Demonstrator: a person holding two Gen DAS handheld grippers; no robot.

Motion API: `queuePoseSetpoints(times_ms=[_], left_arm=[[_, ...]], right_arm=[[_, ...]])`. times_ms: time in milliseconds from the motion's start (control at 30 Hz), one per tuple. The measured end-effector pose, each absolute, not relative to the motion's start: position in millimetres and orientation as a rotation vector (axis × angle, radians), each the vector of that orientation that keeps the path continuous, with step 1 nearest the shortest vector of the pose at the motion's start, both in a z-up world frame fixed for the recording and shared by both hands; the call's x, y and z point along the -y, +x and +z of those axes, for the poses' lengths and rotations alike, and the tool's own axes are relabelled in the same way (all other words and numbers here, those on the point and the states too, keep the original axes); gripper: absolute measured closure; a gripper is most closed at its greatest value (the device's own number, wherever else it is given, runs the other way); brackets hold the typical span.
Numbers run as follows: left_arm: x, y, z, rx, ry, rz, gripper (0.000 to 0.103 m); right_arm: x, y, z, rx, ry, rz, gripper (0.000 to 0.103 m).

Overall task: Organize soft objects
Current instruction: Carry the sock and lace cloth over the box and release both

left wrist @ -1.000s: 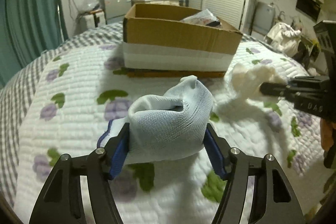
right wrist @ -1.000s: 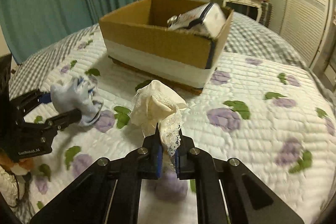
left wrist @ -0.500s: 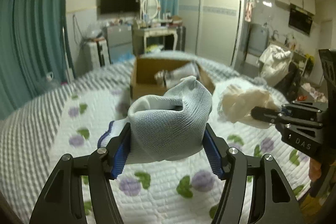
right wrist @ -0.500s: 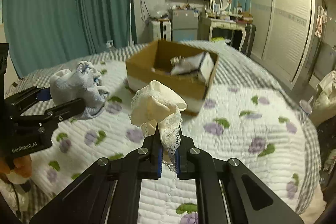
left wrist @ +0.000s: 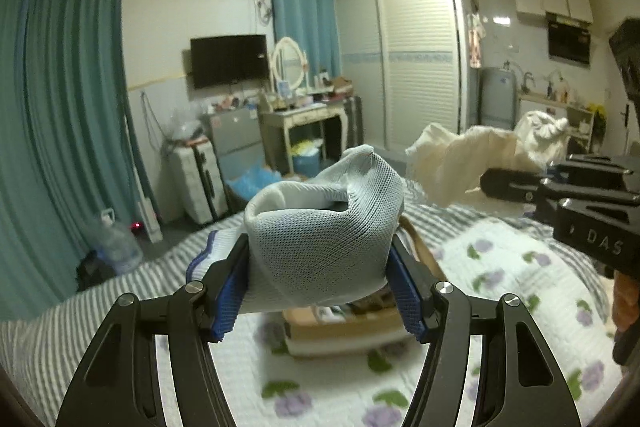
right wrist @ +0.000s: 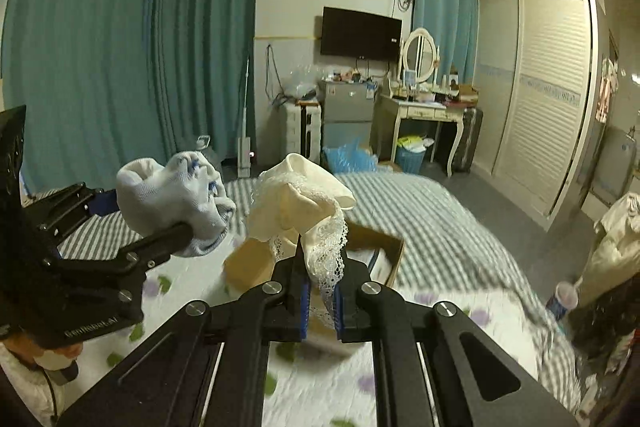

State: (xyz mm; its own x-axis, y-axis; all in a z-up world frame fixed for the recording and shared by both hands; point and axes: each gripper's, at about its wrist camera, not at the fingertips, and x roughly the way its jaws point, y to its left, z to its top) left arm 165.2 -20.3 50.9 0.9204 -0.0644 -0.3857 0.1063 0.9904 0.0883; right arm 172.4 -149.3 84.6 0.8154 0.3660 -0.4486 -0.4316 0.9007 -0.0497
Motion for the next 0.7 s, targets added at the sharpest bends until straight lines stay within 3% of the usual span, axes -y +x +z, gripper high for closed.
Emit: queuePoseSetpoints(times_ms=[267,700], left_arm=[[21,241,20,-0.447,0.12,-0.054,0.04],[46,306,-48,-0.559,0.205,-0.087,0.04]], right_arm=[[132,258,82,-0.442,-0.175,0.381,0.095],[126,370,-21,-0.655,-0.159,0.397,0.095]])
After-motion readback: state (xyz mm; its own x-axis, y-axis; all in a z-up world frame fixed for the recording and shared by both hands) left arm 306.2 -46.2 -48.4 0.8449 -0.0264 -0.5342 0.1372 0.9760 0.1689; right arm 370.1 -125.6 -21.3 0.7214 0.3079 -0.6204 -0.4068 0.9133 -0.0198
